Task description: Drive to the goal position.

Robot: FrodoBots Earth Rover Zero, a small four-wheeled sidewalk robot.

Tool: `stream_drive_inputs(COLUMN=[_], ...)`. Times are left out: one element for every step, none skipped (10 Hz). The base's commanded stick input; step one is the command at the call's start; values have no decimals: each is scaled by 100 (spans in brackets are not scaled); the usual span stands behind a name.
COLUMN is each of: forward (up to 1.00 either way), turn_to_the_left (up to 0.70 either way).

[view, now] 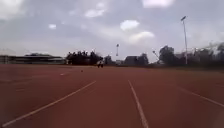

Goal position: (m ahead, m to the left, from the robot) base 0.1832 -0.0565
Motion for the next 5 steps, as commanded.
stream_drive_inputs(forward=[45,45,45,45,45], turn_to_the_left=[0,0,0,0,0])
